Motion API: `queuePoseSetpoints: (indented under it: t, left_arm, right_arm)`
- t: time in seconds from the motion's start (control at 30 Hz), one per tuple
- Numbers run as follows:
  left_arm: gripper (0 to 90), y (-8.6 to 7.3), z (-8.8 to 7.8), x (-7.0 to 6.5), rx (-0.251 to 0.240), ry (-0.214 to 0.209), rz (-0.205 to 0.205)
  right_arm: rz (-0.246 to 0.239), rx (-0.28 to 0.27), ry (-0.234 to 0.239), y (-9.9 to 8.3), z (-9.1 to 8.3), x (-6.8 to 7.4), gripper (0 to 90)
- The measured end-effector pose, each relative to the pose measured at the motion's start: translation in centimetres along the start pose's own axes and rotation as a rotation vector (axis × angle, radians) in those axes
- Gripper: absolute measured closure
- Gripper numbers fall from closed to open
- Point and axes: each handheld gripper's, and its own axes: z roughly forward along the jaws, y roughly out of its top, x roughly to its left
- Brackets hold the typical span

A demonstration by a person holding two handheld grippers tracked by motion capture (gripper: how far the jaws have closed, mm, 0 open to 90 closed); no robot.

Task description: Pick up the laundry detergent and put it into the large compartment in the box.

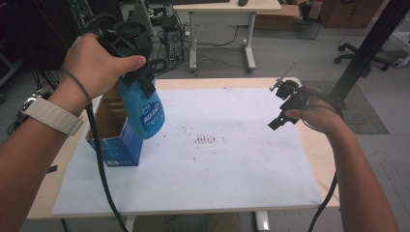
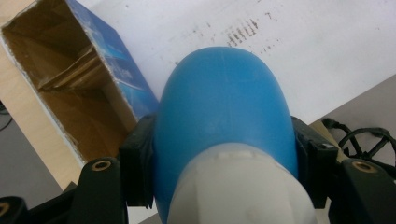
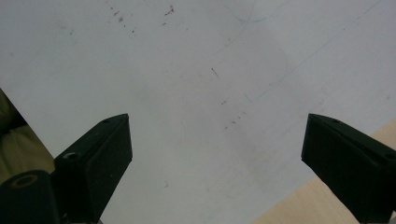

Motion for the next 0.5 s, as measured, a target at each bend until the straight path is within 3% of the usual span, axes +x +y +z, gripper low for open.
queuePoseSetpoints:
  t: [0.5]
  left_arm:
    - [37.5,-0.1,-1.3,2.1,-0.011,0.034,-0.116]
  right_arm:
    - [-0.006,0.001,0.001,0.3,0.2,0.0,8.8]
